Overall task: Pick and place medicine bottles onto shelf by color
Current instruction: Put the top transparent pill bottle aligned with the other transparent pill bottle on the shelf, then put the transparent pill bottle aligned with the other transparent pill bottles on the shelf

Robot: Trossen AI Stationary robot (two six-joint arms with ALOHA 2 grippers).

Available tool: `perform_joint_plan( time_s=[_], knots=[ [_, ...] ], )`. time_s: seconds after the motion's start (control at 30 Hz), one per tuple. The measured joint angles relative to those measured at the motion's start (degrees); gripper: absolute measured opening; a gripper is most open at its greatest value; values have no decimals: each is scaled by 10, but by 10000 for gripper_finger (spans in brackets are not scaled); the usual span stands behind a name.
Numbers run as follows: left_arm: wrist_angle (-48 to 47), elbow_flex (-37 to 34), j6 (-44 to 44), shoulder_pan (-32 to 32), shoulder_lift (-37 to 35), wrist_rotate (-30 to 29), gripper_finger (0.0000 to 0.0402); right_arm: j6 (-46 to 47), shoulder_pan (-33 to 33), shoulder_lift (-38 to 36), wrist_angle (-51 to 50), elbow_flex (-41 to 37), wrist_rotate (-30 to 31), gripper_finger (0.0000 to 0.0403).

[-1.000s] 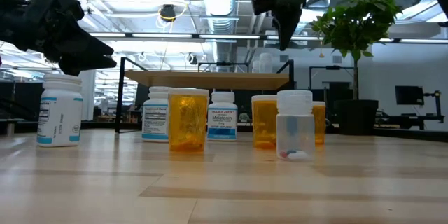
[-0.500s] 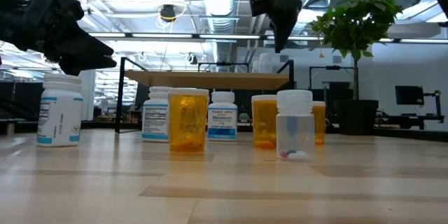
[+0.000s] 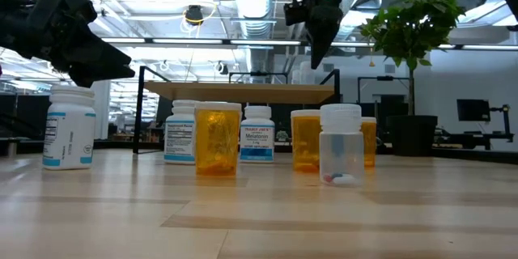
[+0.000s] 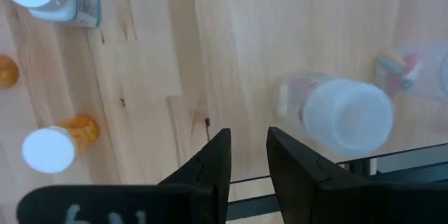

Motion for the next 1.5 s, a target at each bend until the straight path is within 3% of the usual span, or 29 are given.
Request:
perform_joint_plan(
  time_s=[0.97,1.17,1.33,1.5],
  knots=[
    [-3,1,0,0,0,1,222,-44,-10,0,89,0,0,113],
    [-3,1,0,0,0,1,222,-40,16,-1,31,40,0,113],
    [-3,1,-2,0,0,1,222,21,58,-1,-58,63,-2,113],
    [-3,1,-2,0,0,1,222,59,114,-1,-100,64,-62,113]
  ],
)
